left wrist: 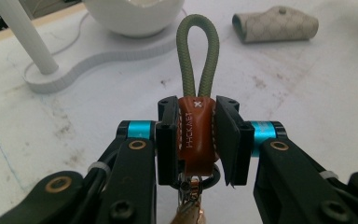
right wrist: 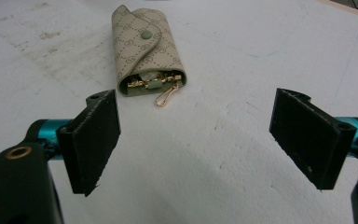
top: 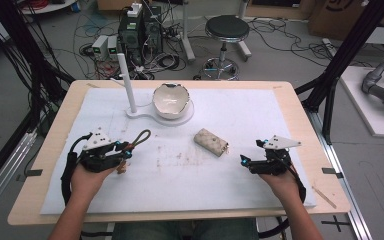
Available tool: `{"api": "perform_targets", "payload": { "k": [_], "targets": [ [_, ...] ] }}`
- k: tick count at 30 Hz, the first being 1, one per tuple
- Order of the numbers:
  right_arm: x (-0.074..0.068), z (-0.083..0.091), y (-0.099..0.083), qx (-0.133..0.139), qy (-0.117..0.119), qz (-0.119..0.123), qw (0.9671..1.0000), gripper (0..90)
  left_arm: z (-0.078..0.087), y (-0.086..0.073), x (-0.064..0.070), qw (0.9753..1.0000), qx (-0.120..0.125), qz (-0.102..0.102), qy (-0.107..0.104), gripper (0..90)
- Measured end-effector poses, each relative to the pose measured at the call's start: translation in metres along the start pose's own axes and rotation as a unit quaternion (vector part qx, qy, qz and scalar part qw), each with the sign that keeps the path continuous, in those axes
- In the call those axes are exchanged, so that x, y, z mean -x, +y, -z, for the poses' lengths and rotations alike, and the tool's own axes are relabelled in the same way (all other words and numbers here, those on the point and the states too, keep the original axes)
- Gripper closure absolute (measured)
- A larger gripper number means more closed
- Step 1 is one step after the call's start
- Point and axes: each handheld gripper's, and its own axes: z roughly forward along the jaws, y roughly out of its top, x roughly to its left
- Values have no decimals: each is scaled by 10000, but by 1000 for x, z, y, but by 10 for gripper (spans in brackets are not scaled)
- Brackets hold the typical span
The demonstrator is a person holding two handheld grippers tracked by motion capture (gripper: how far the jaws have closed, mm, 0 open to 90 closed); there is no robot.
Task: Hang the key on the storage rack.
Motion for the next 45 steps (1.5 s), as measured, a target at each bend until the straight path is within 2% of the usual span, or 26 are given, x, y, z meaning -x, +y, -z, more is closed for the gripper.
{"api": "perform_targets", "payload": {
  "k": [5, 15, 25, 37, 45],
  "targets": [
    [0, 0, 0, -11, 2, -20, 10000, 164, 5, 16, -3, 9998, 116, -90, 93, 704],
    [1, -1, 0, -13, -4, -29, 10000, 164, 13, 47, -17, 9990, 302, -96, 312, 703],
    [1, -1, -1, -25, 3, -52, 10000, 164, 23, 80, -37, 9962, 503, -36, 703, 703],
    [2, -2, -1, -68, 15, -79, 9999, 164, 27, 94, -61, 9919, 582, 152, 1118, 703],
    [3, -2, -2, -60, 11, -86, 9999, 164, 21, 99, -73, 9894, 636, 290, 1273, 703]
  ]
}}
